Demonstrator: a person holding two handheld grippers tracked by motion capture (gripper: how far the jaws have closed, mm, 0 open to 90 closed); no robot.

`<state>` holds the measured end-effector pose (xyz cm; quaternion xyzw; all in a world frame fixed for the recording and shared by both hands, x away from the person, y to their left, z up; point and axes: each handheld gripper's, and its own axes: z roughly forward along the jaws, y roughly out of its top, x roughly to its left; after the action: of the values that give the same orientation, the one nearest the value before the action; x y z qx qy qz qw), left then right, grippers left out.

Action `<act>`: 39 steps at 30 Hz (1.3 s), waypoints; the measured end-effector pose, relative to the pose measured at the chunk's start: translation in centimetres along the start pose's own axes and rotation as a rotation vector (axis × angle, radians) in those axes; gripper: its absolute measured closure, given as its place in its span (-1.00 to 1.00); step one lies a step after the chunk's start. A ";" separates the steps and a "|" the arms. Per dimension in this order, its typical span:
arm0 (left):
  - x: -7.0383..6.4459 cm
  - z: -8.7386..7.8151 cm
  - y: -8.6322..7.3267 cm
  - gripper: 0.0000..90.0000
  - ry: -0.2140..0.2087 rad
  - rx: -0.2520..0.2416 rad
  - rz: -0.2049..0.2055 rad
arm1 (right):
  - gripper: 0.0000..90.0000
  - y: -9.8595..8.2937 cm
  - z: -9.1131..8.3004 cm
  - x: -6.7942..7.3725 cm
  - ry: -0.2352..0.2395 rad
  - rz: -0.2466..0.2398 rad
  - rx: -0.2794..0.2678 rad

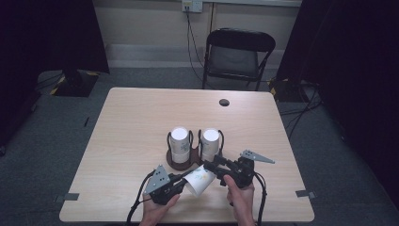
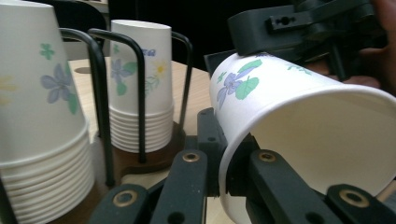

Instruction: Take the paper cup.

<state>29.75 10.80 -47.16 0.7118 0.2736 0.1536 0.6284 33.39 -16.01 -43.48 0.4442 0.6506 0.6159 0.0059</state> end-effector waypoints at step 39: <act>2.8 1.2 3.1 0.95 -0.124 0.245 0.015 | -0.24 -0.4 -2.2 0.9 -0.097 -0.329 -0.013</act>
<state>33.33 11.24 -44.68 0.7933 0.2457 0.0793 0.5514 31.41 -17.20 -42.79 0.3611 0.7094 0.5886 0.1409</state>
